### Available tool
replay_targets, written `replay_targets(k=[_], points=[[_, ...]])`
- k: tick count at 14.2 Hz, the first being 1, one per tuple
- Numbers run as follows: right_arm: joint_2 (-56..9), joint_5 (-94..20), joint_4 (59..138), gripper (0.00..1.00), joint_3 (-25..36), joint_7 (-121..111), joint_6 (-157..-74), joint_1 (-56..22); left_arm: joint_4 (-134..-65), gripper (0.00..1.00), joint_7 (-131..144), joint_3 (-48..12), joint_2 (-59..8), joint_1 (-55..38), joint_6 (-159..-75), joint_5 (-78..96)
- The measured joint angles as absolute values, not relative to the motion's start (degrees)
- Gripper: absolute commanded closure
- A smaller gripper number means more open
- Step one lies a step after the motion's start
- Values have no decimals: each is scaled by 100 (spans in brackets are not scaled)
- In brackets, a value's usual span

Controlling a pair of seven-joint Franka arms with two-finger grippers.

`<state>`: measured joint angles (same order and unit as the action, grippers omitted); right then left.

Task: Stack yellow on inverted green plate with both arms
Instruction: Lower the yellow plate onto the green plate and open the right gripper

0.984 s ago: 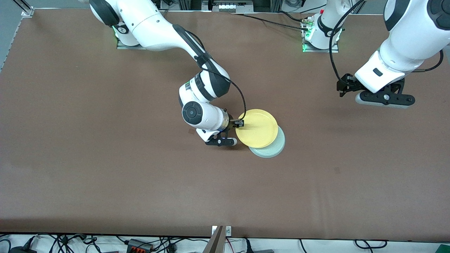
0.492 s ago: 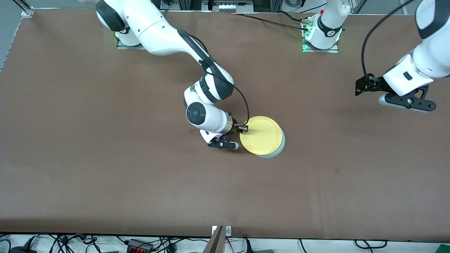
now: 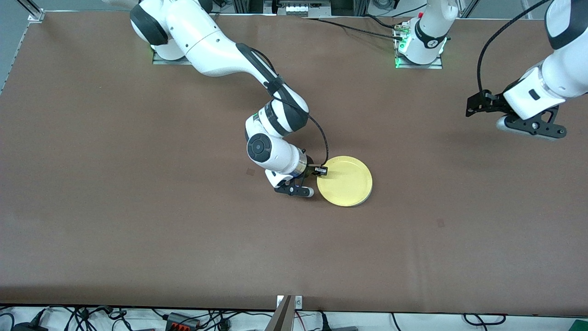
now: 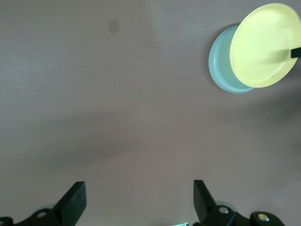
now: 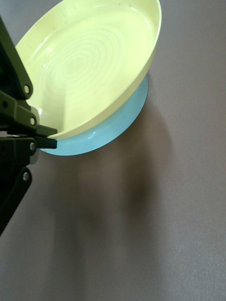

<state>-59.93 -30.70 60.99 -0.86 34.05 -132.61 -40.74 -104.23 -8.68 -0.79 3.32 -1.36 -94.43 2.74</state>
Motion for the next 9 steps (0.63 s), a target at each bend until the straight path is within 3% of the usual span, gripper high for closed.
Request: replay_targets(k=[6,7,8,9], points=[[-6129,-3074,6090,100,-224,3494,-13610,-4079,-9925,0,-1001,-81,359,-135,-9110,271],[-6133,-3074,6089,79,-224,3497,-13612,-4079,-9870,0,-1069,-81,321,-135,-9069,271],[-6133,-3074,6088,1,-224,3498,-13614,-4079,-9856,0,-1091,-80,278,-134,-9060,271],[-6133,-3074,6082,0,-224,3505,-13615,-4079,-9857,0,-1106,-80,235,-134,-9068,261]])
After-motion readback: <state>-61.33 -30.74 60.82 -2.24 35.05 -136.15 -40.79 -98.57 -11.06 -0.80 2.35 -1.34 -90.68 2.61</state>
